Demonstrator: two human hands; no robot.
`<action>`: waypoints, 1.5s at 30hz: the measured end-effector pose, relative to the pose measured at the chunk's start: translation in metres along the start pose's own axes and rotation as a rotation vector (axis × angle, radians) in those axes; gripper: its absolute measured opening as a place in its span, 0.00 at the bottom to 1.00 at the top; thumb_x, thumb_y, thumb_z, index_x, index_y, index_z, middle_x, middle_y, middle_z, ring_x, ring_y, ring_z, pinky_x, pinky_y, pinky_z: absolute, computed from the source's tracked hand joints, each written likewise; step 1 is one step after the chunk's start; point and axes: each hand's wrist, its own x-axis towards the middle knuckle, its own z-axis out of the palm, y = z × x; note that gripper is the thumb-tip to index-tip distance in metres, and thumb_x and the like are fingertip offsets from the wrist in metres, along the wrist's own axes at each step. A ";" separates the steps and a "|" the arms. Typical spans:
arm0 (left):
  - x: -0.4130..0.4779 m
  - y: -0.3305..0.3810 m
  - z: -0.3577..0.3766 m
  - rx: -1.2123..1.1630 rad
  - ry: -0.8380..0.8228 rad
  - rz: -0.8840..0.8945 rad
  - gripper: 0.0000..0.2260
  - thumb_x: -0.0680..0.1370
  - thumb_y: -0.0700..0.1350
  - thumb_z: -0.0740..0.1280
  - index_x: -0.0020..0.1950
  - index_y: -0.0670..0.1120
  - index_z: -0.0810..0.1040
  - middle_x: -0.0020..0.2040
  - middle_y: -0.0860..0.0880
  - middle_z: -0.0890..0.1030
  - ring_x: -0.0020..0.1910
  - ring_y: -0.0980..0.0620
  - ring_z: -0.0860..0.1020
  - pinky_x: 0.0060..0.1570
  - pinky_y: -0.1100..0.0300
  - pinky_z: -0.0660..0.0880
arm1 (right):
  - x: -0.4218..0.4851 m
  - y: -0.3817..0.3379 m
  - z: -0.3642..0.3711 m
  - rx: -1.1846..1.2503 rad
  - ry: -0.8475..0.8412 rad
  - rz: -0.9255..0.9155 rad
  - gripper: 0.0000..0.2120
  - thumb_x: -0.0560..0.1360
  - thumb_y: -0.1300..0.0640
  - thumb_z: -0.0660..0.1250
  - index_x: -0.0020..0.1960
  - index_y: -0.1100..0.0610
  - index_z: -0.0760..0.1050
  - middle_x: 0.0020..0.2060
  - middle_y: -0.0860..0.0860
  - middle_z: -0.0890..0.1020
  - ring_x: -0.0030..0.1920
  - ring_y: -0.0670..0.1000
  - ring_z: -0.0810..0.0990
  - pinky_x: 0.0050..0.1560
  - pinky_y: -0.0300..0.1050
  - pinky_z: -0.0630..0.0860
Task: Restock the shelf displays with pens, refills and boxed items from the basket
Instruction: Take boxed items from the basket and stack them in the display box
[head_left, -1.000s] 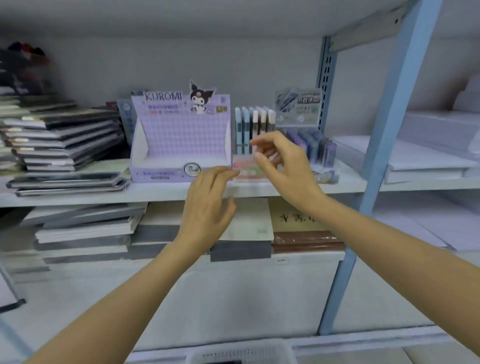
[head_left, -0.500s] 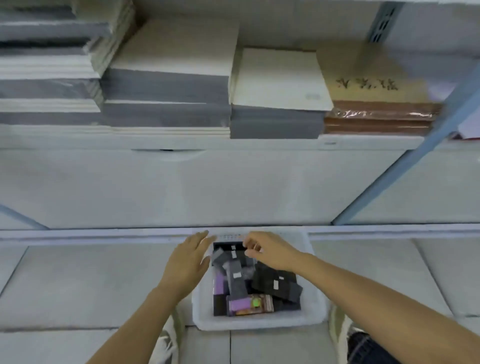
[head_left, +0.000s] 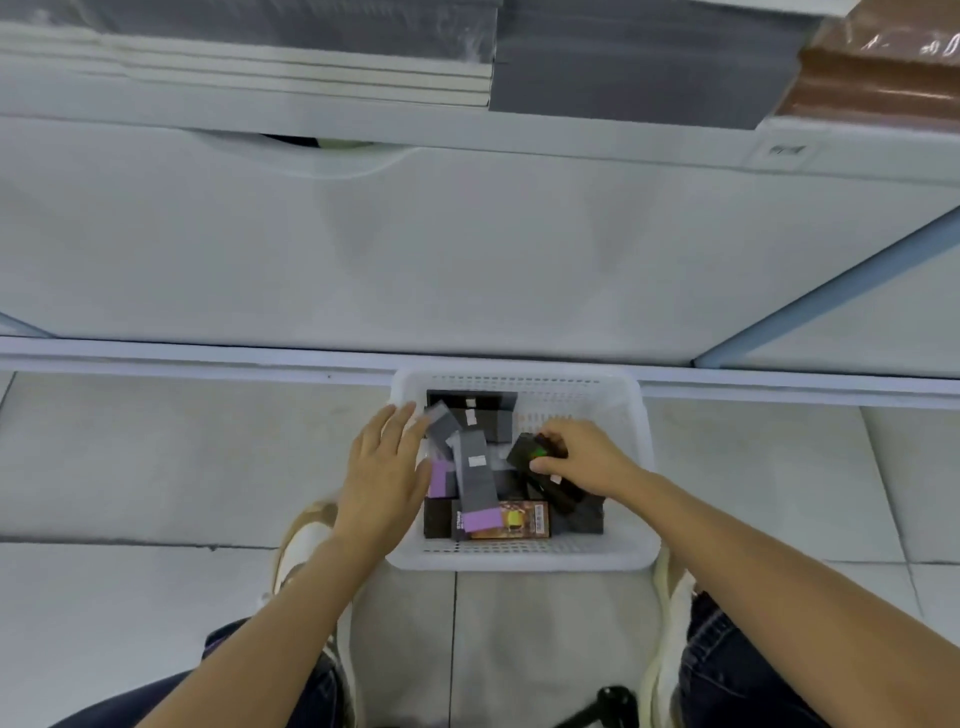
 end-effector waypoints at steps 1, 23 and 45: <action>0.001 0.003 -0.001 -0.028 0.040 0.029 0.19 0.79 0.44 0.65 0.70 0.43 0.72 0.70 0.42 0.72 0.71 0.39 0.67 0.68 0.45 0.65 | 0.000 -0.004 -0.004 0.080 0.028 -0.013 0.09 0.74 0.53 0.71 0.48 0.58 0.77 0.42 0.51 0.81 0.45 0.54 0.81 0.46 0.48 0.77; 0.008 0.022 -0.007 -1.285 -0.250 -0.651 0.08 0.80 0.42 0.62 0.55 0.45 0.78 0.42 0.42 0.84 0.43 0.45 0.83 0.45 0.50 0.81 | -0.021 -0.011 0.043 -0.214 -0.203 -0.105 0.20 0.72 0.53 0.72 0.62 0.55 0.74 0.56 0.51 0.76 0.55 0.50 0.74 0.52 0.40 0.70; 0.040 0.080 -0.079 -1.388 -0.434 -0.552 0.09 0.79 0.50 0.66 0.51 0.45 0.80 0.41 0.47 0.85 0.37 0.53 0.83 0.34 0.62 0.78 | -0.046 -0.074 -0.131 0.288 -0.238 -0.212 0.12 0.74 0.60 0.72 0.57 0.55 0.81 0.52 0.51 0.83 0.51 0.44 0.81 0.47 0.35 0.78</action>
